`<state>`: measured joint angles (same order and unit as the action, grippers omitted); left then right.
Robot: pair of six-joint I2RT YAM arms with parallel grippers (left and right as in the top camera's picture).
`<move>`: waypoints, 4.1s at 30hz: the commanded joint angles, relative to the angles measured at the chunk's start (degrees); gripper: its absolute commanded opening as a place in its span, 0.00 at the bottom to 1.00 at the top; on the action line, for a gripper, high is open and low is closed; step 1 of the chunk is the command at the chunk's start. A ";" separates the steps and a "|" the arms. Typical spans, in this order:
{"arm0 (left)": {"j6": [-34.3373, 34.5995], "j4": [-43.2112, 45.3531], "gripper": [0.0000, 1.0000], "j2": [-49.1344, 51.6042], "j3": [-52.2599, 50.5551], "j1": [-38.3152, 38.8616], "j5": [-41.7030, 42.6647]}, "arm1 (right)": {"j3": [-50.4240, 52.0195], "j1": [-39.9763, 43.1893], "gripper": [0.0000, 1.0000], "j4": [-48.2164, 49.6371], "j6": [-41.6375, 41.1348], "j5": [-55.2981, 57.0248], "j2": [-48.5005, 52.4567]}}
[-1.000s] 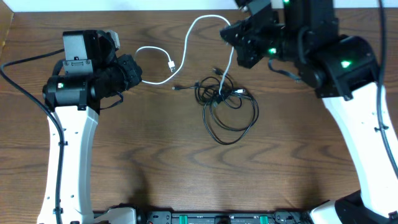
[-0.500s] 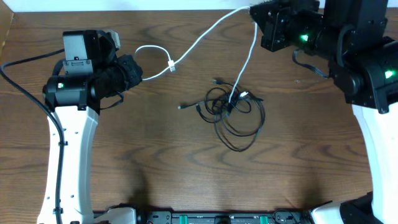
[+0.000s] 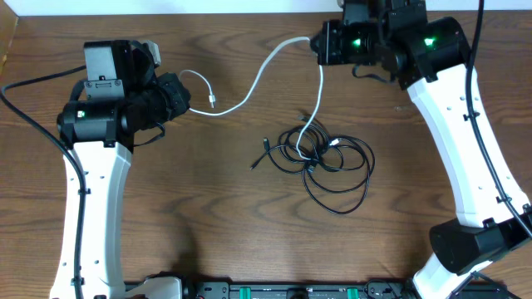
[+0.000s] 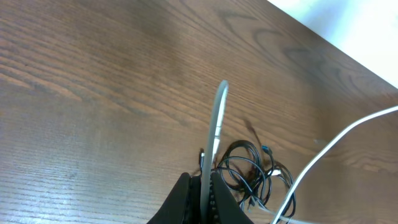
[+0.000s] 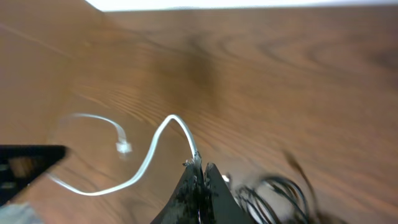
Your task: Untangle cables
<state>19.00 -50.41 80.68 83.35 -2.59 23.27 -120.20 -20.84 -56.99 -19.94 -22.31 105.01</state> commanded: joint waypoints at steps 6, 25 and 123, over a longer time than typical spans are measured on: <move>-1.20 -0.13 0.08 -0.96 0.35 -0.24 0.09 | -13.35 0.44 0.01 1.92 0.28 -5.68 -6.64; -1.22 -0.13 0.08 -0.96 0.35 -0.24 0.09 | -19.80 10.64 0.01 -11.02 5.20 -1.92 -11.15; -0.72 -3.54 0.91 -14.75 -13.00 -14.21 -12.39 | -19.50 -27.71 0.63 -14.78 4.07 18.32 43.85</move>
<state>18.04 -53.63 65.58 70.08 -16.51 11.42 -139.63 -48.66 -71.40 -14.92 -8.08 146.71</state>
